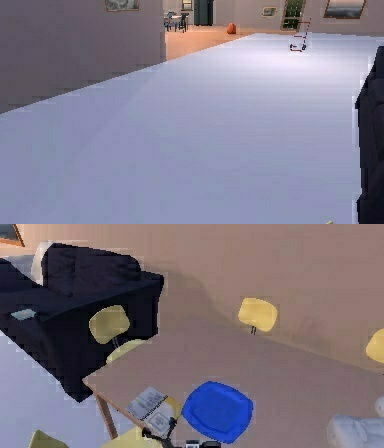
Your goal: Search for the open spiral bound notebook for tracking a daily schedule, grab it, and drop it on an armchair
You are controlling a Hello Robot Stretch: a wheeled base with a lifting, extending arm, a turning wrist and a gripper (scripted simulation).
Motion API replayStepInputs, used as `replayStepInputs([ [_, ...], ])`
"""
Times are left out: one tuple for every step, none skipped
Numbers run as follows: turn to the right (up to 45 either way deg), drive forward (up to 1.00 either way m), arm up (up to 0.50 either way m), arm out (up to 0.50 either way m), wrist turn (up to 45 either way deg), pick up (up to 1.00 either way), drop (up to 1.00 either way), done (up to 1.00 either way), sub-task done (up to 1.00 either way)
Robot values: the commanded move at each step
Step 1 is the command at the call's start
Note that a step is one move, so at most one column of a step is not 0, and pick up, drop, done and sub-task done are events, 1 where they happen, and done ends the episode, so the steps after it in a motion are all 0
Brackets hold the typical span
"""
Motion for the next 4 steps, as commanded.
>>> replayStepInputs([
  [0.0,0.00,0.00,0.00,0.0,1.00,0.00,0.00,0.00],
  [0.0,0.00,0.10,0.00,0.0,0.00,0.00,0.00,0.00],
  [0.0,0.00,0.24,0.00,0.0,0.00,0.00,0.00,0.00],
  [0.0,0.00,0.00,0.00,-45.0,0.00,0.00,0.00,0.00],
])
